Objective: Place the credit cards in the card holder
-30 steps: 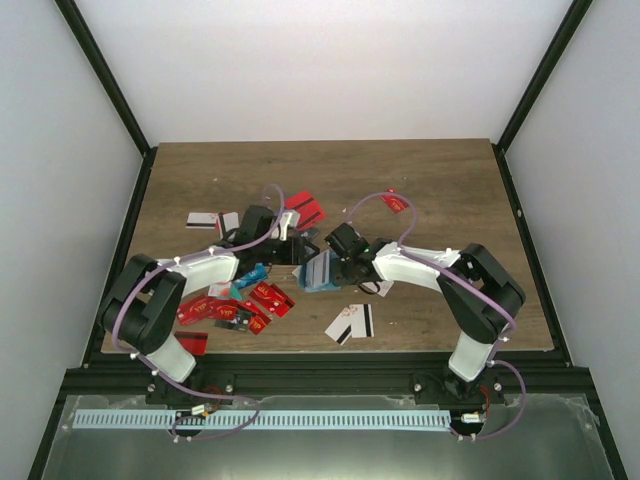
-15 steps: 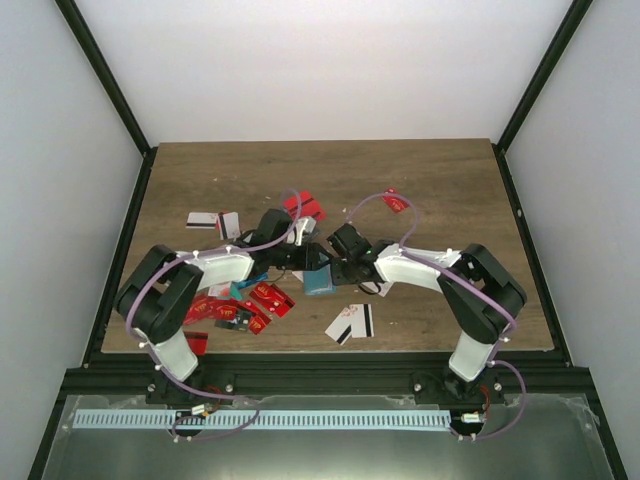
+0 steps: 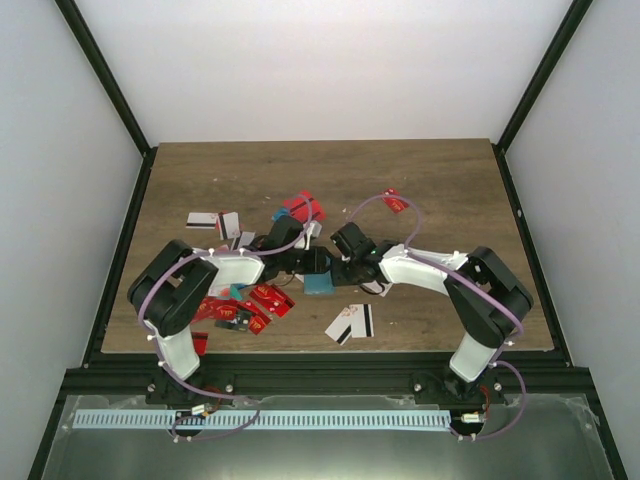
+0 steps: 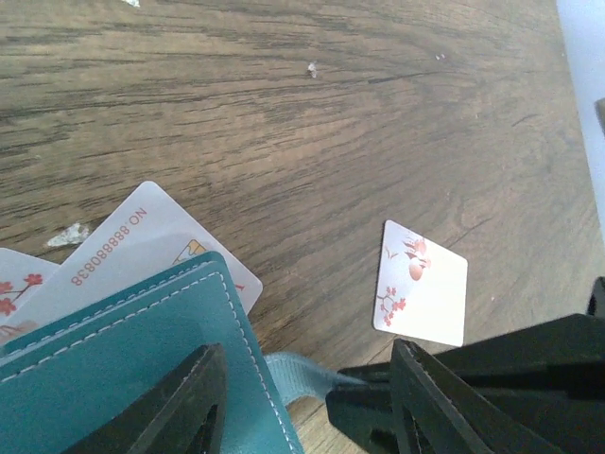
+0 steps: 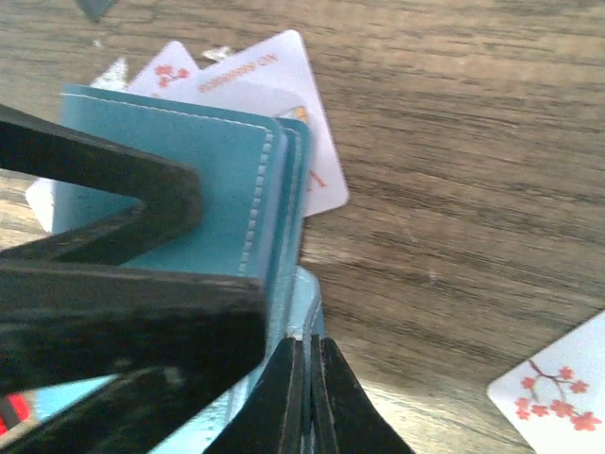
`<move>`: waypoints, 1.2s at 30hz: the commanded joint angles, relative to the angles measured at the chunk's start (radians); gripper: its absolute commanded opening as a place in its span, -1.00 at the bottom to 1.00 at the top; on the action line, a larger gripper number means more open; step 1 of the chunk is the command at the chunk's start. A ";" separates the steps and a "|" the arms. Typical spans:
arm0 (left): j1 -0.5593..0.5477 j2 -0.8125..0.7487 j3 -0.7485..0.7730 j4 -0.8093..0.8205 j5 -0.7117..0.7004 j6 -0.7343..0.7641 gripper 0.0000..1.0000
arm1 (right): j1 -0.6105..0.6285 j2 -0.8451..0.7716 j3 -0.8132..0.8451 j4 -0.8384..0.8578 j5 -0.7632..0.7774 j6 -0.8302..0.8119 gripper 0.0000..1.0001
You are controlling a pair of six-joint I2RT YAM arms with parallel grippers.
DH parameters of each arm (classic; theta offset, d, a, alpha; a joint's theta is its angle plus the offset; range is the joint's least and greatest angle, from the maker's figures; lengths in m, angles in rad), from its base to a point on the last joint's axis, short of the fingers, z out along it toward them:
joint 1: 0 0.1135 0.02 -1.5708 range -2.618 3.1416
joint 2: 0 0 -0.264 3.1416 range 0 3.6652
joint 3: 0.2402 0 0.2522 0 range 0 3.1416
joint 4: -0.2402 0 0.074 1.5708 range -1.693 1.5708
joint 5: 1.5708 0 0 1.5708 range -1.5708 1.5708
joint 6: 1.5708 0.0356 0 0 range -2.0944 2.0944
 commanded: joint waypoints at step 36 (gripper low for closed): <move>0.002 -0.292 -0.103 -0.232 -0.215 0.081 -0.34 | -0.012 0.084 0.078 0.100 -0.171 0.074 -0.80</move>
